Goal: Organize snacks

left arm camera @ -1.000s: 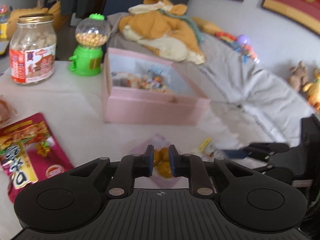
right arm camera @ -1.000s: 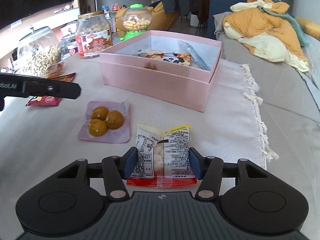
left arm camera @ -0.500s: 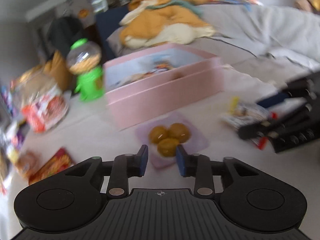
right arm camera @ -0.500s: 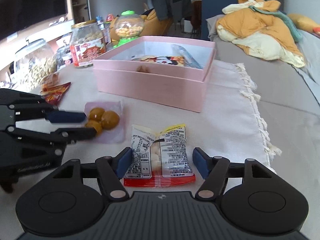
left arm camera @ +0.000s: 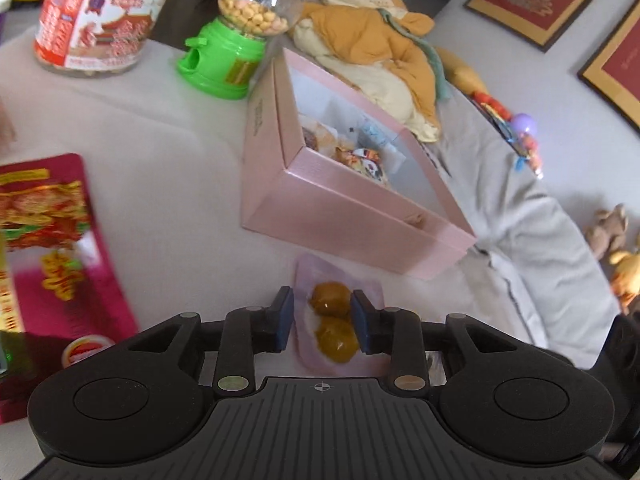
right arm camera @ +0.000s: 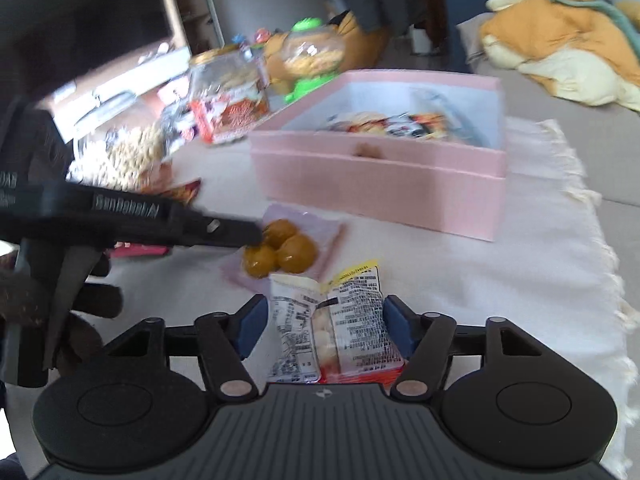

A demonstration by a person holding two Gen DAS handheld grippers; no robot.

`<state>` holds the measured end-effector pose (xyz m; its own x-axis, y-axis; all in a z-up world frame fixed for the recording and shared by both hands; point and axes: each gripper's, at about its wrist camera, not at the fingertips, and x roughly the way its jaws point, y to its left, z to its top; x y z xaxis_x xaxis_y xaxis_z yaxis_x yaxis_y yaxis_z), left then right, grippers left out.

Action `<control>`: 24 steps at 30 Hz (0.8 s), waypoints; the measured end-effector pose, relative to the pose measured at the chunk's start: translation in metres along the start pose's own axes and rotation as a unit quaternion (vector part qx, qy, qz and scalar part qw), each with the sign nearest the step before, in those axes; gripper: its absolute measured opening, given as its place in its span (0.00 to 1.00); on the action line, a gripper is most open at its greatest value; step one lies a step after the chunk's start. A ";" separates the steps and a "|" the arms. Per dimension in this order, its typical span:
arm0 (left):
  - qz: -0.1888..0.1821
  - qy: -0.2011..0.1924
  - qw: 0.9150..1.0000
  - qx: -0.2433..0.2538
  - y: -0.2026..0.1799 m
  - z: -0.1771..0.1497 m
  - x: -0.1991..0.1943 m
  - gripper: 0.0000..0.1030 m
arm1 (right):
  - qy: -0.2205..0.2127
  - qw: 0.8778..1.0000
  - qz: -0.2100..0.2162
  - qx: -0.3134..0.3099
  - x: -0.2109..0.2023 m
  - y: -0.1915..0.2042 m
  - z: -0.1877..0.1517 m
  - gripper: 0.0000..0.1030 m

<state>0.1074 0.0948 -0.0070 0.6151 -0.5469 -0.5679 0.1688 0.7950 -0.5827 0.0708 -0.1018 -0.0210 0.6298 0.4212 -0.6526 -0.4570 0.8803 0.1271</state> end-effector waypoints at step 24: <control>0.041 -0.024 0.996 0.072 -0.030 0.002 -0.021 0.46 | 0.026 0.999 -0.007 -0.018 0.012 0.020 0.007 0.87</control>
<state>0.0912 0.0834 0.0238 0.6668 -0.4675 -0.5804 0.2229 0.8683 -0.4432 0.0732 -0.0781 -0.0210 0.6029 0.3962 -0.6925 -0.4719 0.8770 0.0909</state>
